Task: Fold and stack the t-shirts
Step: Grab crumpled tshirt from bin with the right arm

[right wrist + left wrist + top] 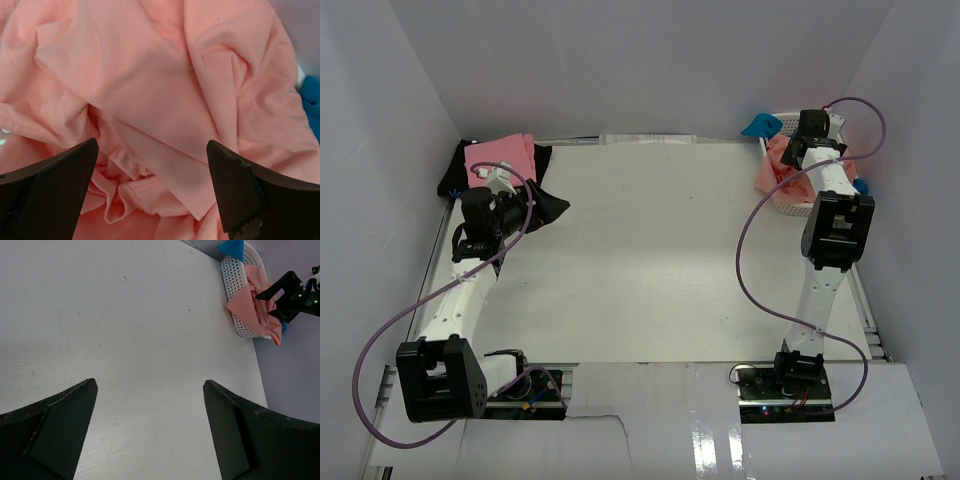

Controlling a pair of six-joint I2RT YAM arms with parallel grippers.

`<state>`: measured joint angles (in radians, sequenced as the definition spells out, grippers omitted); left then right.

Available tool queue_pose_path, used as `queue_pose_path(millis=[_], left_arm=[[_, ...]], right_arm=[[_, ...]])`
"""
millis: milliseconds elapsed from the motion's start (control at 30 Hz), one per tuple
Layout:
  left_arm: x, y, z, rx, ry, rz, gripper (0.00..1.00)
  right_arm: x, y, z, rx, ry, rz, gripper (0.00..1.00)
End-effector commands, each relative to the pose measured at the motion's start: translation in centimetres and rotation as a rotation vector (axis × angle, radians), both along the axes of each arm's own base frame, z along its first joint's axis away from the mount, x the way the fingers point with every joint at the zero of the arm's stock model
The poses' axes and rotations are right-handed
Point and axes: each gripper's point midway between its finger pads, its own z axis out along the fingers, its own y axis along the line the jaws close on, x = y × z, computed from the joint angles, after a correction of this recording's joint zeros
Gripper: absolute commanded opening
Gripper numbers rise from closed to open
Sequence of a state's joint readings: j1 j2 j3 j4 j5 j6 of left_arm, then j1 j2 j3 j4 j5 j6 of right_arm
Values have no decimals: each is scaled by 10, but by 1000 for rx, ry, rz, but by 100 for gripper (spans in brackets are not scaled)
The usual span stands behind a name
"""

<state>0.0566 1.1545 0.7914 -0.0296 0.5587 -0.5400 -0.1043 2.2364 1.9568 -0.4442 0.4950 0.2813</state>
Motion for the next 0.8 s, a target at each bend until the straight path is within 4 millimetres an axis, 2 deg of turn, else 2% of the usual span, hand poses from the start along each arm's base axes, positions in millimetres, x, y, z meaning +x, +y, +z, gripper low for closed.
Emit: queue_pose_path(millis=[0, 200, 300, 333, 367, 467, 533, 567, 633, 667, 767], left_arm=[[-1, -3, 3, 2, -18, -21, 98], [-1, -4, 1, -2, -10, -25, 98], [0, -4, 0, -1, -7, -23, 98], [0, -4, 1, -1, -10, -23, 98], [0, -4, 1, -1, -10, -23, 98], [-1, -4, 1, -2, -10, -25, 98], [-1, -3, 2, 1, -13, -22, 98], [-1, -3, 1, 1, -10, -22, 98], [-1, -3, 1, 1, -12, -22, 98], [-1, -4, 2, 0, -12, -25, 98], [-1, -4, 2, -1, -13, -27, 98]], right_arm=[[2, -8, 4, -36, 16, -14, 95], [0, -16, -3, -79, 47, -31, 90], [0, -17, -4, -83, 50, -28, 75], [0, -16, -4, -82, 50, -27, 62], [0, -16, -5, -80, 53, -25, 55], [2, -14, -3, -74, 46, -16, 43], [3, -14, -2, -71, 41, -13, 21], [4, -13, 0, -68, 36, -10, 19], [8, -10, 10, -56, 10, 4, 8], [9, -8, 15, -49, 1, 11, 8], [21, 3, 45, -7, -69, 70, 8]])
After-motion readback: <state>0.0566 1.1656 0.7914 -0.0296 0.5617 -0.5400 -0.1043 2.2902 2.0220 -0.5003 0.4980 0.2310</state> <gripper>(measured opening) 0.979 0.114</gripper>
